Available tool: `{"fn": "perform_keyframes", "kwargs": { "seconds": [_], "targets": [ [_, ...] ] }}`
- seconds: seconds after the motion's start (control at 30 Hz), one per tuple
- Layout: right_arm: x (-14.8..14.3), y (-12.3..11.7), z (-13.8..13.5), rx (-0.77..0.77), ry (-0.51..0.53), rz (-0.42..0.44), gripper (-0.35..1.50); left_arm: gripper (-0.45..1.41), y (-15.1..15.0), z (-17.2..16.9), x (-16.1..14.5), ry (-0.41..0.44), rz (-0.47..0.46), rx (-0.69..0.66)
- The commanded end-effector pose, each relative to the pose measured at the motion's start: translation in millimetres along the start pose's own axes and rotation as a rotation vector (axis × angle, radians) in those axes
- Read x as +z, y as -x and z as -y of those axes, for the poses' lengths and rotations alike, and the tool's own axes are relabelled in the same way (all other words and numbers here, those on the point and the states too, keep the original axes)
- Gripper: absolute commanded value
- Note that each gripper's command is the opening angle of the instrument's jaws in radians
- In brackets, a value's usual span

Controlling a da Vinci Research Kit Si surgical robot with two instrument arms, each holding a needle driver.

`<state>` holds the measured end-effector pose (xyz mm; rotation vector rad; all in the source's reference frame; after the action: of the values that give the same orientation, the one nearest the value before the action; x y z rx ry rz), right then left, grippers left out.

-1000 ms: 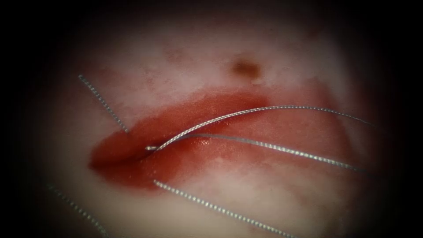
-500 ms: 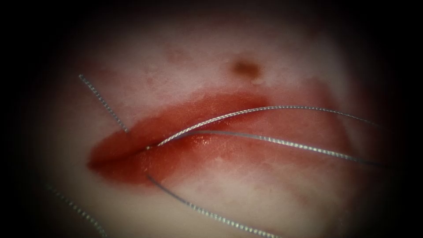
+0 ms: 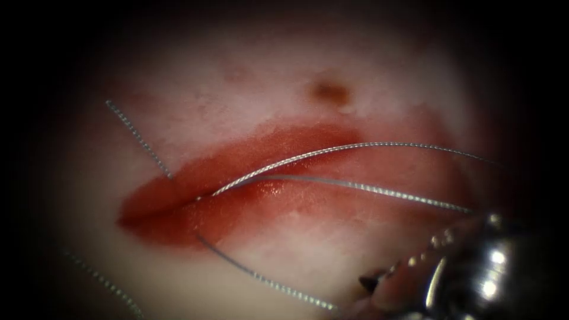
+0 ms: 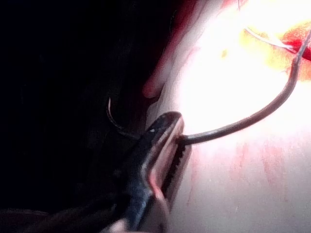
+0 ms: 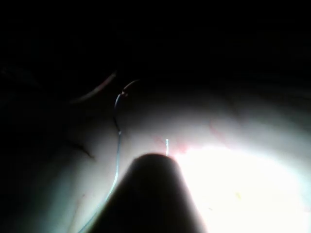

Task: Wound Closure
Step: Pull the suture through with the right gripper.

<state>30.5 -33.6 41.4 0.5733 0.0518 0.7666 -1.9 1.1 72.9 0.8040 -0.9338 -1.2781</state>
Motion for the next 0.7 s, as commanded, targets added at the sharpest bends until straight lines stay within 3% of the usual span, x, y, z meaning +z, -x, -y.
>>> {"fn": "perform_keyframes", "kwargs": {
  "seconds": [0.03,0.17,0.33,0.7],
  "targets": [
    [0.2,-3.2,0.8,-0.002,-0.039,0.015,0.09,-0.45,1.3,0.3,0.1,0.0,0.005,0.006],
    [1.9,-5.5,1.0,0.018,-0.079,0.04,0.15,-0.45,1.3,0.3,0.1,0.0,0.005,0.006],
    [4.1,-7.6,1.8,0.022,-0.092,0.043,0.05,-0.45,1.3,0.3,0.1,0.002,0.003,0.006],
    [4.7,-11.3,1.1,0.024,-0.115,0.051,0.14,-0.45,1.3,0.3,0.2,0.005,0.003,0.005]
  ]
}}
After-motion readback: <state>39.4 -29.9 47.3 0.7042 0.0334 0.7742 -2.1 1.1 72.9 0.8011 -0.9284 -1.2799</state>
